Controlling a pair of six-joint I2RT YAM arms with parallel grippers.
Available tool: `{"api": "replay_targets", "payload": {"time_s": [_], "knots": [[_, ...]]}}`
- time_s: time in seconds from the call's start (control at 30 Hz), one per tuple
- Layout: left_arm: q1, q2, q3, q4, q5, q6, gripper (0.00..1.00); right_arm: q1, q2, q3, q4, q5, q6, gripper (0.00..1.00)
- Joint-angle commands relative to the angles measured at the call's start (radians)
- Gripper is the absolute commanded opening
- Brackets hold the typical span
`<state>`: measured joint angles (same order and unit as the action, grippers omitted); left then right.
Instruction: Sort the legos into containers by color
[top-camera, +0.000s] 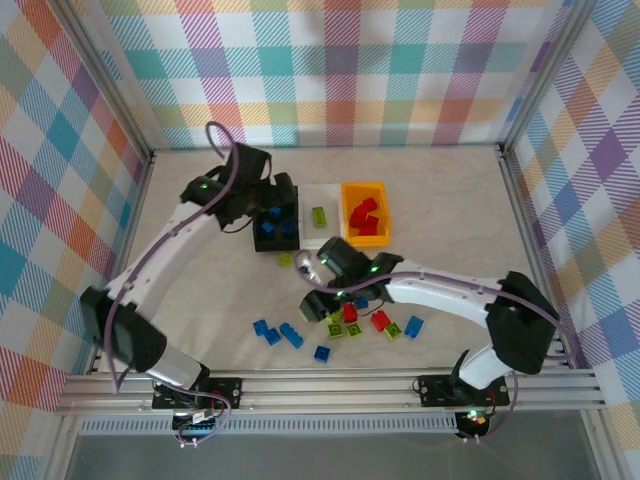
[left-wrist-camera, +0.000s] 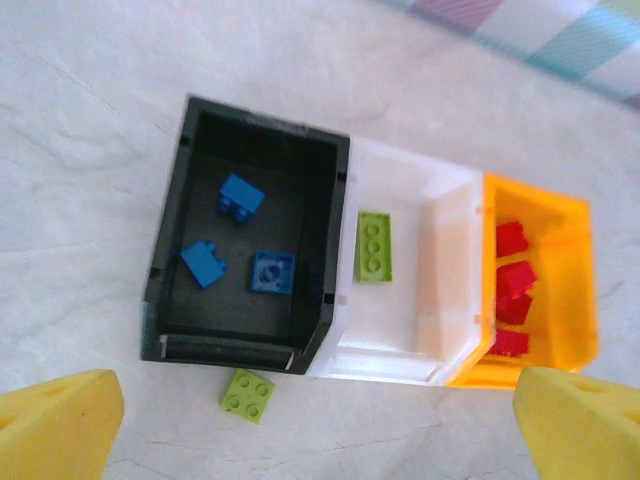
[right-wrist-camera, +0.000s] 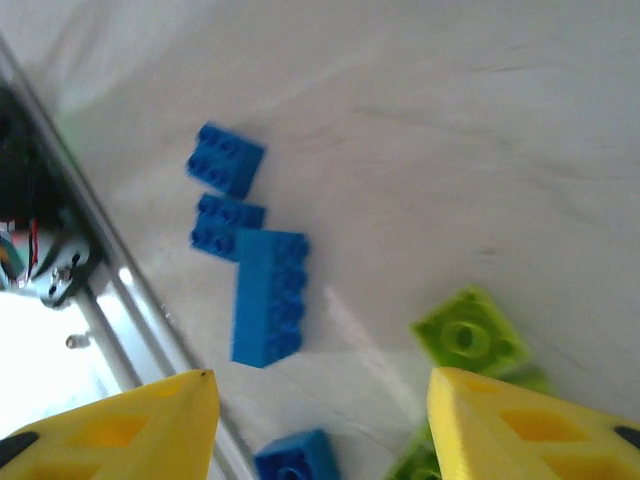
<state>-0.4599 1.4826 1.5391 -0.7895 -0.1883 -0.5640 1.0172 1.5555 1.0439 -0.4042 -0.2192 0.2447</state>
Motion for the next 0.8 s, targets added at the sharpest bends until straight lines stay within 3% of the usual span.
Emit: {"api": "replay_targets", "payload": {"time_s": [0.0, 0.2, 0.53, 0.77], "knots": [[0.052, -0.086, -0.036, -0.058, -0.046, -0.016, 1.0, 0.091, 0.083, 0.074, -0.037, 0.04, -0.062, 0.58], [0.122, -0.165, -0.085, -0.072, -0.027, -0.014, 1.0, 0.187, 0.22, 0.147, -0.054, 0.134, -0.067, 0.58], [0.147, -0.169, -0.132, -0.059, 0.015, -0.018, 1.0, 0.206, 0.316, 0.167, -0.06, 0.194, -0.066, 0.54], [0.15, -0.177, -0.149, -0.054, 0.016, -0.016, 1.0, 0.203, 0.323, 0.162, -0.035, 0.198, -0.068, 0.33]]}}
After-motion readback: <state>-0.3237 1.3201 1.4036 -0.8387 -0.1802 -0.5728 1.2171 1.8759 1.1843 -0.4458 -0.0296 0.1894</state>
